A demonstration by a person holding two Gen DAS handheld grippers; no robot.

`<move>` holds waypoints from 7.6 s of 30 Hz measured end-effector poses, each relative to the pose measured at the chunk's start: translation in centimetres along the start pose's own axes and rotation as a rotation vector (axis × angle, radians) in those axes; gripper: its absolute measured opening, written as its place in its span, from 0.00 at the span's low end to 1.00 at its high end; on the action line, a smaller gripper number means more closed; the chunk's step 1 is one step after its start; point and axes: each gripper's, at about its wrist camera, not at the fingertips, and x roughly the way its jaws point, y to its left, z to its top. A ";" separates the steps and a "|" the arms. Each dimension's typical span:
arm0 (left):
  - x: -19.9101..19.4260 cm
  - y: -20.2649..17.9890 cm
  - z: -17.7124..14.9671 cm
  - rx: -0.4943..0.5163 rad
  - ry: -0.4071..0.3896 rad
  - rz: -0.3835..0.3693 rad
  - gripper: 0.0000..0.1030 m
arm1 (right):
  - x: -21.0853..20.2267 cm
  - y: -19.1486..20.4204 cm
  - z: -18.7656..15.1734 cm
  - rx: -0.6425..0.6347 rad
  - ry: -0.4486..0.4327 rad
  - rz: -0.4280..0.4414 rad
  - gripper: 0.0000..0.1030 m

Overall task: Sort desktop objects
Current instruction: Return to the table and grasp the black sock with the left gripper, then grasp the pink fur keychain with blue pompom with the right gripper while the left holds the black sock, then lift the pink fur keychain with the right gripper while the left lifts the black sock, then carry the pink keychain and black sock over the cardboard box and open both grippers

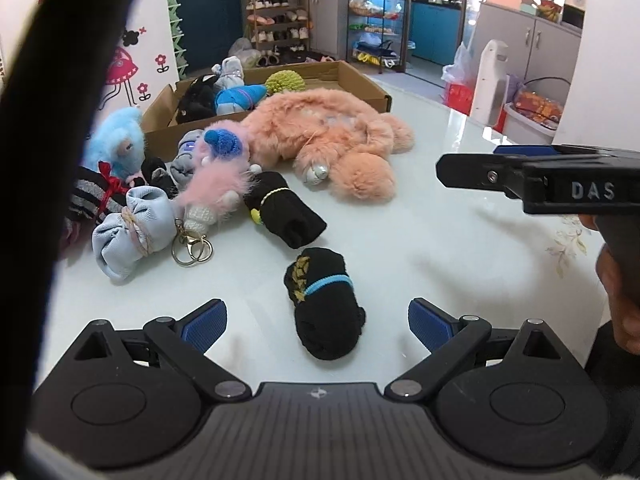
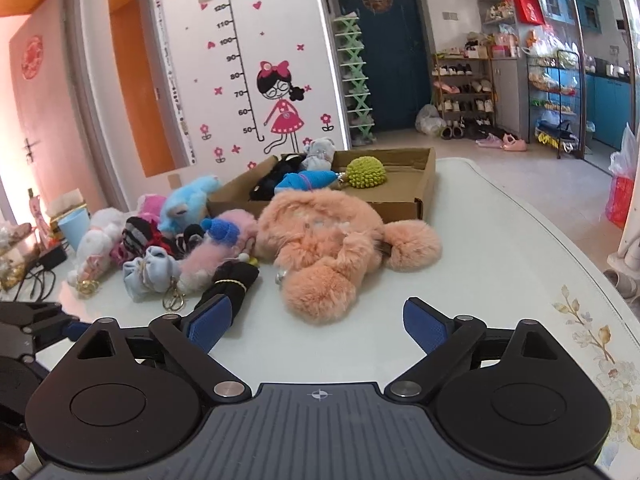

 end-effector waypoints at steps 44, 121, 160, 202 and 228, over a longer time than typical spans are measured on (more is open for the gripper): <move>2.6 -0.6 -0.9 -0.013 -0.083 -0.003 0.34 | 16.9 7.7 11.0 0.072 0.400 0.276 0.83; 1.0 9.4 -2.2 -0.159 -0.077 0.221 0.43 | 6.5 9.5 1.3 -0.236 0.460 0.230 0.48; 0.3 7.0 -2.8 -0.015 -0.107 0.177 0.31 | 5.2 8.4 -2.5 -0.261 0.254 0.092 0.44; -8.5 5.1 7.4 0.066 -0.233 0.141 0.29 | -3.5 5.7 7.7 -0.208 -0.041 0.152 0.42; 4.3 3.7 21.6 0.063 -0.145 0.045 0.29 | 7.3 -1.8 22.9 -0.175 -0.009 0.001 0.42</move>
